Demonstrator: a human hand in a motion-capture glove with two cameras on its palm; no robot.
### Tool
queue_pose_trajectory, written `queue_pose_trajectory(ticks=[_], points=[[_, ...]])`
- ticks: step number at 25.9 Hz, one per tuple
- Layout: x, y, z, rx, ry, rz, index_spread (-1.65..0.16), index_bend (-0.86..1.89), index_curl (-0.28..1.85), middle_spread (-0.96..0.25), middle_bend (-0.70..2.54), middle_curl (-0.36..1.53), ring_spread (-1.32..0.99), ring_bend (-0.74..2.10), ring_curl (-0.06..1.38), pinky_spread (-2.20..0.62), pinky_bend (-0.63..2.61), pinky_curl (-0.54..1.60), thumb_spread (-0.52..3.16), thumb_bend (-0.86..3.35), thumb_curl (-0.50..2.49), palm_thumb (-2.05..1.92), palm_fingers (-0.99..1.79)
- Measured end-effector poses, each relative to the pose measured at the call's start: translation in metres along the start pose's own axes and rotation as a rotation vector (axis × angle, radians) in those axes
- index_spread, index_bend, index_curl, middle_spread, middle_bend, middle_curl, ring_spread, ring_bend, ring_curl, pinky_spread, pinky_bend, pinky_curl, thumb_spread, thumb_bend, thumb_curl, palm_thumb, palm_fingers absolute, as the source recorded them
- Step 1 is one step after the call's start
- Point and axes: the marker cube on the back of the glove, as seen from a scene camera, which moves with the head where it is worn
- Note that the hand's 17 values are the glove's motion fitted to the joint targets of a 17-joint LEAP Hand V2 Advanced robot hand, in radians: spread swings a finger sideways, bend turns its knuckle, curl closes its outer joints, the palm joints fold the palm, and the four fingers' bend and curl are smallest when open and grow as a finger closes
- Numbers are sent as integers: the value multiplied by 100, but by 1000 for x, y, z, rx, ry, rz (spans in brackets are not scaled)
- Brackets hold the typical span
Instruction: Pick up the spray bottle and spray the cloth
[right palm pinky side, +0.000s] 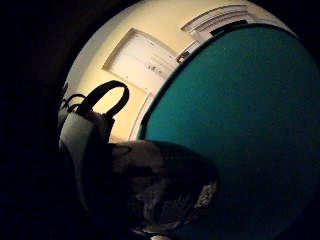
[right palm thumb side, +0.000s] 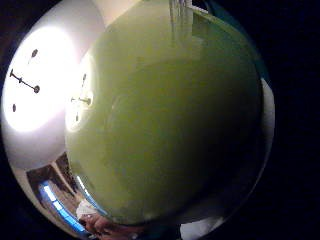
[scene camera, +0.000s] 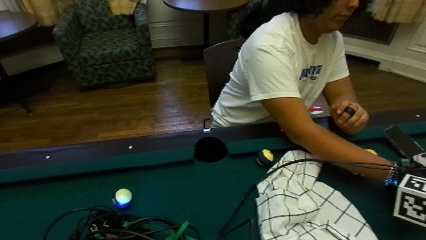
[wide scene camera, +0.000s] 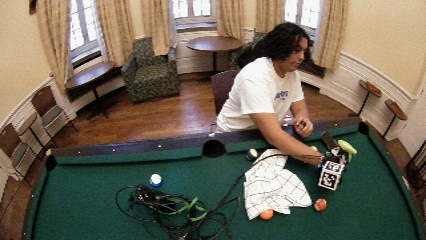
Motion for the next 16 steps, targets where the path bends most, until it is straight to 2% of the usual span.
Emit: queue_pose_trajectory(ticks=[9,14,16], points=[[11,-3,12,-10,-1,55,-25,41,62,-18,73,56,-20,70,50,-28,37,43,34,-3,86,90,130],[17,8,11,-43,46,149,-27,44,62,-17,74,56,-21,59,47,-13,14,37,42,-3,86,91,106],[28,15,3,-56,124,186,-29,35,59,-18,63,52,-19,52,45,-5,16,37,53,-5,82,87,81]])
